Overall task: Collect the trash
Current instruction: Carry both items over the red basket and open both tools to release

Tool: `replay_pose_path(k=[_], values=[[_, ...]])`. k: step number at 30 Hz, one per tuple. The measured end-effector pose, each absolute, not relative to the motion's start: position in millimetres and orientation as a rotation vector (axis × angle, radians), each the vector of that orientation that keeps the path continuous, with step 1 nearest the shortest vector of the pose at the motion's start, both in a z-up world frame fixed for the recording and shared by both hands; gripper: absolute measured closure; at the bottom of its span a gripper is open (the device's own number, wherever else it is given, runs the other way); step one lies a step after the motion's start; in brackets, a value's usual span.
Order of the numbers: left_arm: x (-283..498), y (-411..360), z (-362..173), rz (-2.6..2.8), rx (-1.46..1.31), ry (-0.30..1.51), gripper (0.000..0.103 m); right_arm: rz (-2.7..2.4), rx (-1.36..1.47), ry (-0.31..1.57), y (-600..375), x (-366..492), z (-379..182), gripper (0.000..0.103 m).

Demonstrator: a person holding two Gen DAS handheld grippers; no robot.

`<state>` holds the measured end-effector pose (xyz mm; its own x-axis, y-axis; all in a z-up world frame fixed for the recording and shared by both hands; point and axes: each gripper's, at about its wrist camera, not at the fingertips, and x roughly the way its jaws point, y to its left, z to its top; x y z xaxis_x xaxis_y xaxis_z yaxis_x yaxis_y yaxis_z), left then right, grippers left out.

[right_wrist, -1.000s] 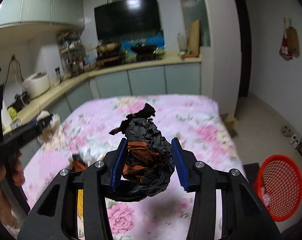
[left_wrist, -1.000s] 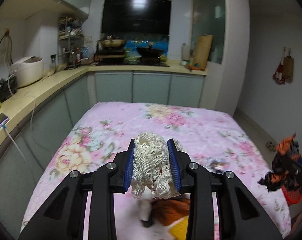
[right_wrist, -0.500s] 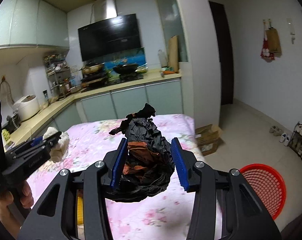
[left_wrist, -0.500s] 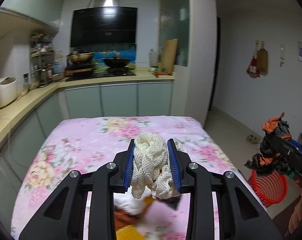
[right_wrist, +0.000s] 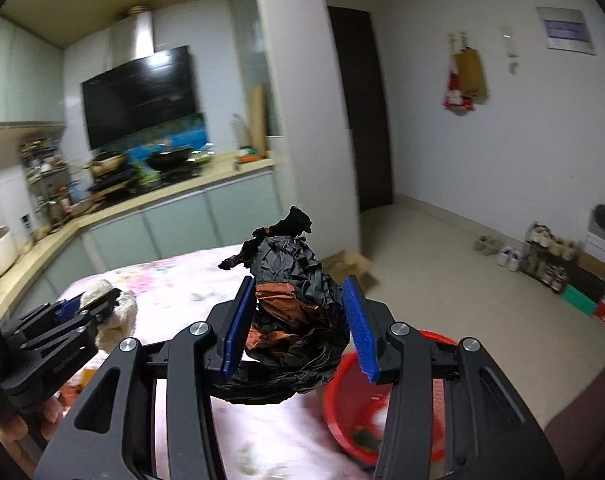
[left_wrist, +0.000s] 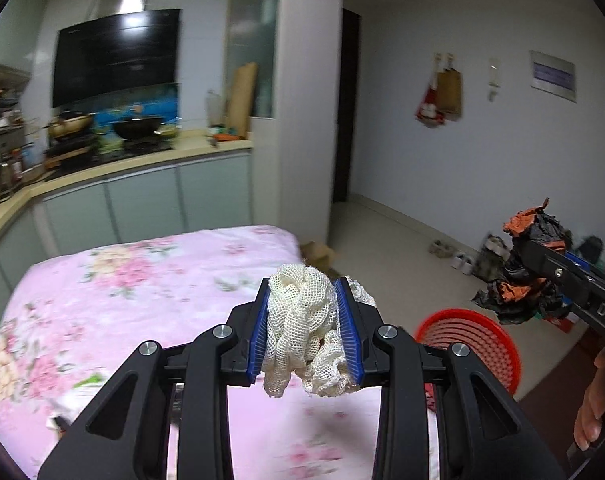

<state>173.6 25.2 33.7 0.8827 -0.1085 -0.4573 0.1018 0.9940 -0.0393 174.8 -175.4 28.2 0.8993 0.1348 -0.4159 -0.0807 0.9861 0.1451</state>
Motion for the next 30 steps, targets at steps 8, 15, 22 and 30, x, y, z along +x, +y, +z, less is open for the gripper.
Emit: replay_pose_path(k=[8,15,22,30], values=[[199.4,-49.5,5.7,-0.267,0.007,0.555,0.072,-0.023,0.161,0.519,-232.8,183.4,-7.2,0.059],[222.1,-100.9,-31.9,-0.356,0.018,0.633,0.072,-0.081,0.176,0.594,-259.1,192.3,-38.9,0.058],[246.4,-125.0,-66.4,-0.385,0.034,0.71,0.068,-0.097,0.223,0.684,-284.3,214.9,-72.7,0.058],[258.5,-134.6,-85.7,-0.402,0.025,0.753,0.047,-0.062,0.262,0.763,-291.2,236.4,-98.6,0.046]])
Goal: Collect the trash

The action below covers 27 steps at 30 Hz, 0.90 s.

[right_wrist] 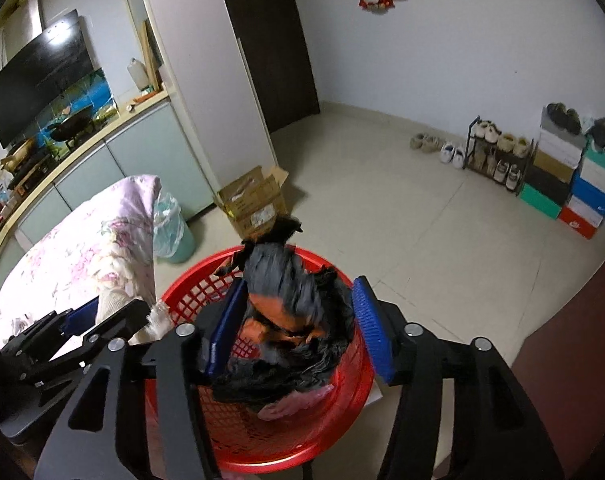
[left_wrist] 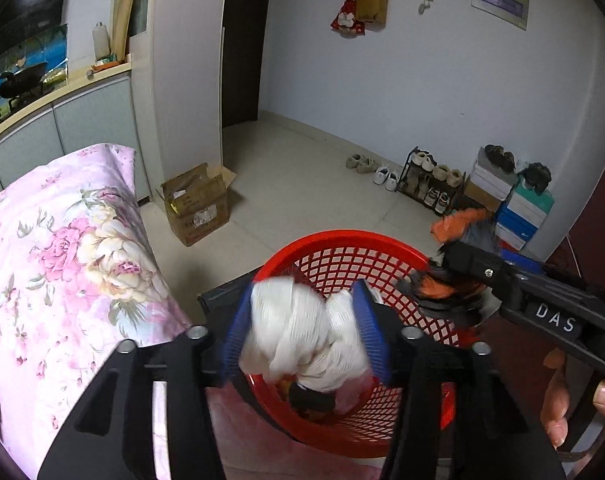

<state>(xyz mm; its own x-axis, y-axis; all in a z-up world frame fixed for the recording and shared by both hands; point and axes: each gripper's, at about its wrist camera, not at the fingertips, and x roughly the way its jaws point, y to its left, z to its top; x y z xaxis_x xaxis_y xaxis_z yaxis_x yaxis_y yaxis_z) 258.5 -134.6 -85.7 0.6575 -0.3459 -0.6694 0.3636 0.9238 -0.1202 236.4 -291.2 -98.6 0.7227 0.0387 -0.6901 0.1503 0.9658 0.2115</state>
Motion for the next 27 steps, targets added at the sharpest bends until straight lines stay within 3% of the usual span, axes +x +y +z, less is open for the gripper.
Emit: replay_pose_path(k=[2,4,17,27], values=[[257.6,-133.2,-84.2,-0.393,0.031,0.735,0.031,-0.053,0.28,0.765,-292.5,236.2,-98.0,0.04],[256.3,-130.0,-81.8,-0.384,0.032,0.716,0.027,-0.043,0.3,0.762,-297.0,235.7,-98.1,0.038],[226.2,-81.4,-37.0,-0.264,0.047,0.642,0.027,-0.02,0.256,0.621,-274.6,186.5,-40.6,0.037],[164.7,40.3,1.4,-0.042,-0.027,0.582,0.027,0.192,0.163,0.541,-182.3,147.2,-13.8,0.029]])
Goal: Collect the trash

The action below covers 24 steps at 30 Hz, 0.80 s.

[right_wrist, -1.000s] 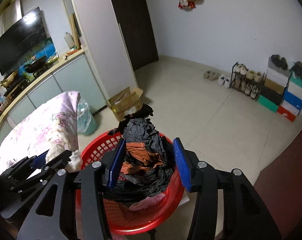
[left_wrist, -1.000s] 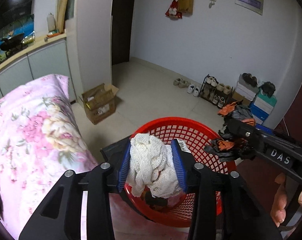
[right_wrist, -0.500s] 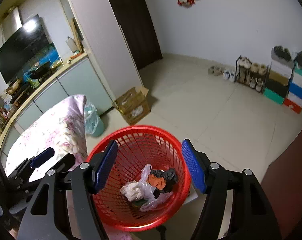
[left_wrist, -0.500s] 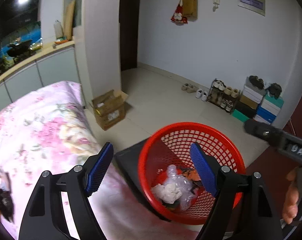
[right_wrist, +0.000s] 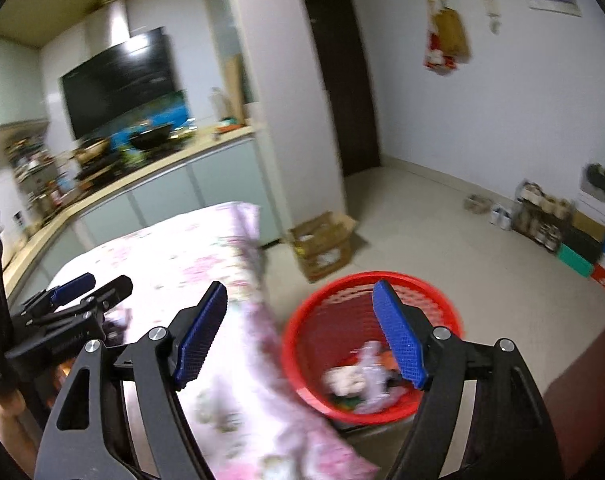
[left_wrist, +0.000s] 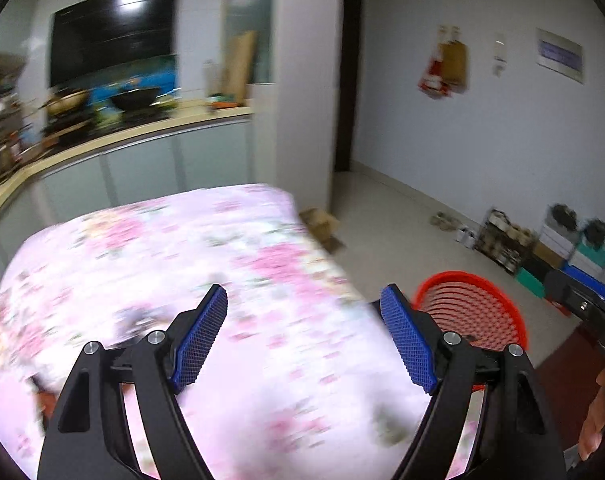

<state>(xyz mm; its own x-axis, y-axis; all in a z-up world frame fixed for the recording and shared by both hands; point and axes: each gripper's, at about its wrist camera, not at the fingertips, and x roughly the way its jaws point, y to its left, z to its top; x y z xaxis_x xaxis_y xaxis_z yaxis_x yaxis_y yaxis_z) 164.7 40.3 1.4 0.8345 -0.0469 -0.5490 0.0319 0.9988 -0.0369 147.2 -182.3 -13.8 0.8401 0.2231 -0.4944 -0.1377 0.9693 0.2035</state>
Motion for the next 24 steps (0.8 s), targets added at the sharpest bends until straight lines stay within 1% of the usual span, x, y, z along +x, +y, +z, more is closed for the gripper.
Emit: replay_pose_path(k=[8,18,21,24], values=[[116.1,155.8,5.8,0.191,-0.106,0.587,0.027,0.326,0.124,0.543,-118.5,142.6,-7.7,0.028],[76.7,263.0,-4.8,0.41,-0.171,0.595,0.027,0.409,0.091,0.597,-62.3,140.1,-18.9,0.028],[68.7,283.0,-6.7,0.425,-0.222,0.582,0.027,0.413,0.076,0.61,-51.8,141.7,-22.5,0.028],[64.7,283.1,-7.3,0.365,-0.257,0.558,0.027,0.419,0.067,0.625,-42.2,146.2,-25.0,0.028]])
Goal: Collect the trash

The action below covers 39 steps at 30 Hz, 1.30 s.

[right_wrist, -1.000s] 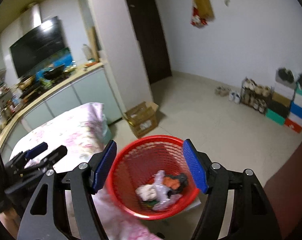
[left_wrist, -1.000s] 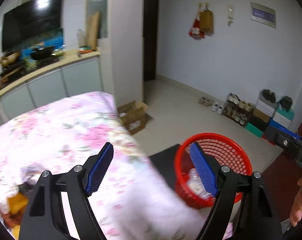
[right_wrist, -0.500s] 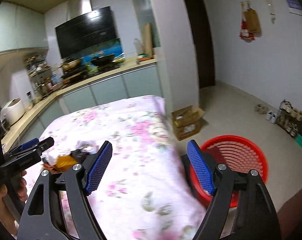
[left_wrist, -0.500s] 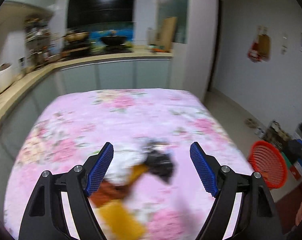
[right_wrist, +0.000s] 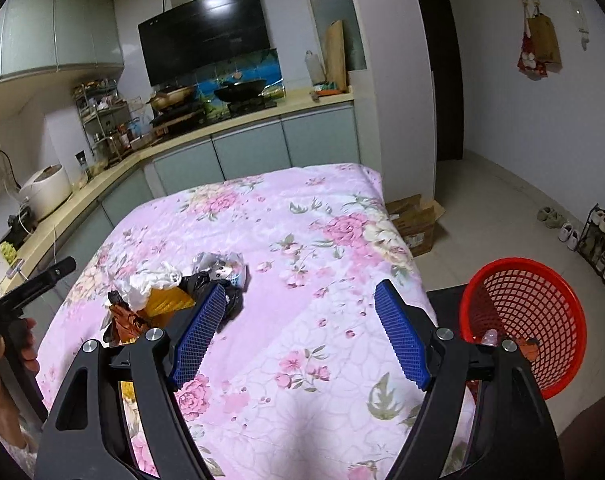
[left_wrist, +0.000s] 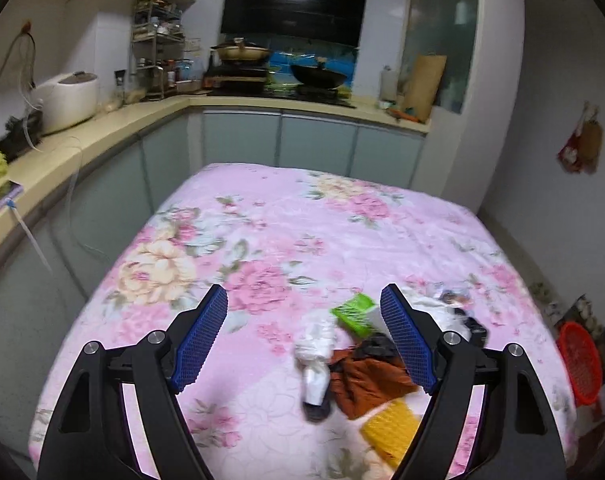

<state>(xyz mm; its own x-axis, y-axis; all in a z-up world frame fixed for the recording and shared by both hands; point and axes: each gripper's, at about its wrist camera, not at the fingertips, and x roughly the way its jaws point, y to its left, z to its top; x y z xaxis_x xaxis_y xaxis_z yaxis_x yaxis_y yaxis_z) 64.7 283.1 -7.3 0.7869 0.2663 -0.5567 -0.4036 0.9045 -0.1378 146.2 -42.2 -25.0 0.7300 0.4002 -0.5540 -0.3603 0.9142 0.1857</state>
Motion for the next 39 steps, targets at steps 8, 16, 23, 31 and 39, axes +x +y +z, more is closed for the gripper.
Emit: replay_pose_path(k=[8,16,23,31,39], values=[[112.4,222.9,-29.7,0.125,-0.141,0.636,0.027,0.454,0.03,0.662,-10.0,157.1,-32.0,0.028],[142.0,226.7,-58.1,0.074,-0.169,0.741,0.085,0.465,0.011,0.7,9.5,174.7,-42.3,0.028],[134.4,244.4,-56.4,0.107,-0.233,0.722,0.099,0.513,-0.017,0.753,39.4,191.4,-66.6,0.028],[114.7,278.3,-31.4,0.19,-0.282,0.634,0.099,0.568,-0.098,0.772,87.9,207.6,-86.9,0.028],[94.9,298.6,-9.4,0.247,-0.281,0.559,0.099,0.59,-0.142,0.83,109.9,227.5,-107.4,0.051]])
